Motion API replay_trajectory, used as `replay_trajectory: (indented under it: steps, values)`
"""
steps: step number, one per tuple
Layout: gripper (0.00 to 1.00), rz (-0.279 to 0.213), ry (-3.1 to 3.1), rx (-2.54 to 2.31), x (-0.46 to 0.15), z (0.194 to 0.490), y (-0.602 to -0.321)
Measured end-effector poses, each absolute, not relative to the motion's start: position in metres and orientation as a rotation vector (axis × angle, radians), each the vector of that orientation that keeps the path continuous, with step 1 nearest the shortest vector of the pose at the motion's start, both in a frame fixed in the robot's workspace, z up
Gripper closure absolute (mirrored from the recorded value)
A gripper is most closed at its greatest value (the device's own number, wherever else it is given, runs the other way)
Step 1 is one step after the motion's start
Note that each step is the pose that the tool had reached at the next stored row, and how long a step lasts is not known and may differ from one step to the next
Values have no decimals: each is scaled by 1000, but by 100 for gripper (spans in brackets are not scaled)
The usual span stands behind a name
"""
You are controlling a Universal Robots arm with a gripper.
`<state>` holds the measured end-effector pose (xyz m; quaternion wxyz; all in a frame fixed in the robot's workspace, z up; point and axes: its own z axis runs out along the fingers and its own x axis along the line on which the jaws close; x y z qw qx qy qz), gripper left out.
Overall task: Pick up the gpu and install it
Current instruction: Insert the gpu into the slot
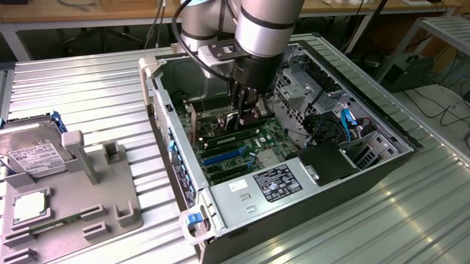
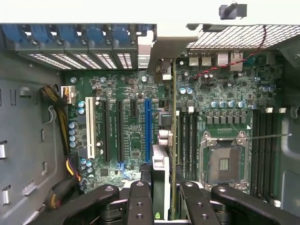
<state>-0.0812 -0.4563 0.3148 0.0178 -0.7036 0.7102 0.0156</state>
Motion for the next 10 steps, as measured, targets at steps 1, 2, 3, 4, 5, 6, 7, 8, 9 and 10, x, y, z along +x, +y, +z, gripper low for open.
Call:
replay_trajectory:
  steps: [1, 2, 3, 4, 5, 6, 7, 8, 9, 10]
  values:
    - [72, 48, 2207, -2185, -81, 314, -459]
    - [72, 48, 2207, -2185, -81, 313, -461]
    - [72, 48, 2207, -2185, -81, 312, -462]
    - [72, 48, 2207, -2185, -81, 312, -463]
    - [72, 48, 2207, -2185, -81, 311, -463]
    - [72, 48, 2207, -2185, -81, 310, -463]
    - [72, 47, 2208, -2186, -81, 310, -463]
    - [72, 46, 2208, -2186, -82, 308, -463]
    - [72, 45, 2209, -2186, -82, 305, -463]
    - [72, 45, 2209, -2186, -82, 302, -463]
